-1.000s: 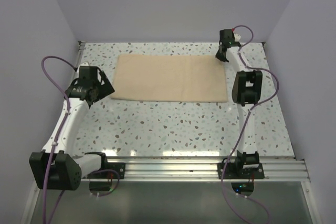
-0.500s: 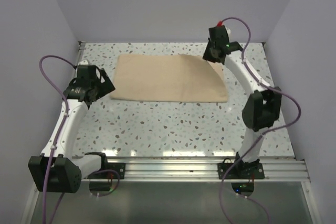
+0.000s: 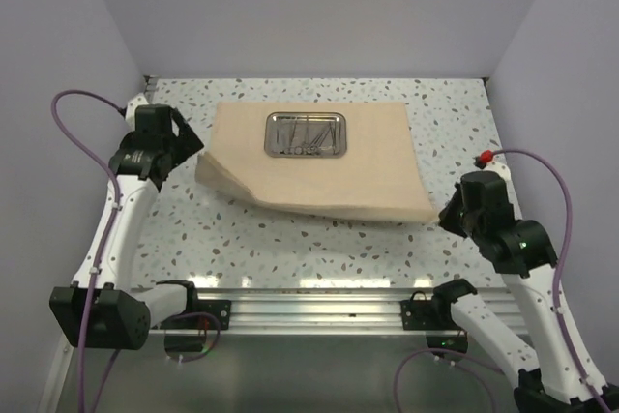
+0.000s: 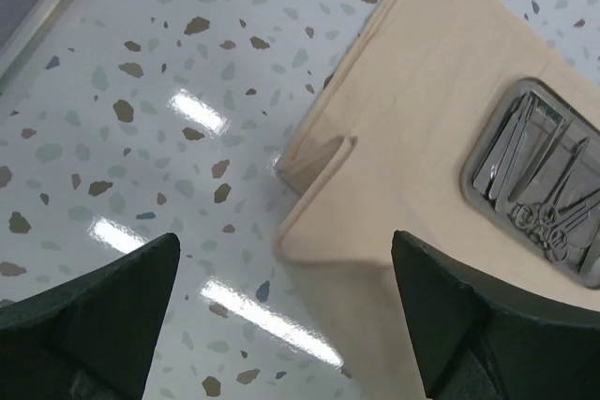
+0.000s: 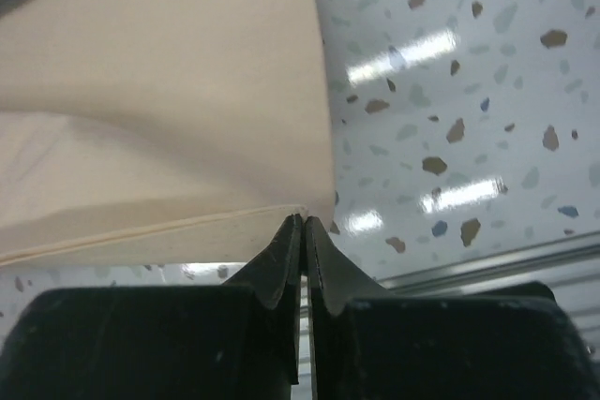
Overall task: Open and lay out the surgical kit
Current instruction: Open the surgical kit at the center of the board, then move the surgical kit at the center of the board.
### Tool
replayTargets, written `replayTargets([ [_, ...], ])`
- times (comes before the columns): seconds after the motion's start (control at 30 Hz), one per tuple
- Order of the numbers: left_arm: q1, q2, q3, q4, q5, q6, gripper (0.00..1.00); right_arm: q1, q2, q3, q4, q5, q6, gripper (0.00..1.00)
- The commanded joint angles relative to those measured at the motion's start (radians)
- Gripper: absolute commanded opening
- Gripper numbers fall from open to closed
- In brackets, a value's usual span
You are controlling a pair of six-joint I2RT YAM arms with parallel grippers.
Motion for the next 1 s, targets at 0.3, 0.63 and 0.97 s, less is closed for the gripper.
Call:
replayTargets([
  [0.3,-0.020,-0.008,0.286,-0.098,-0.168,-0.070,1.00,-0.001,0.059,-0.076,-0.229,-0.061,0.049,0.99],
  [0.63,-0.045,0.121,-0.076,0.093,0.287,0.057,0.94,-0.001,0.207,0.067,-0.013,-0.170,-0.010,0.98],
  [0.97,-0.144,0.294,-0.034,0.077,0.253,0.132,0.95,-0.005,0.905,0.332,0.308,-0.262,-0.058,0.98],
])
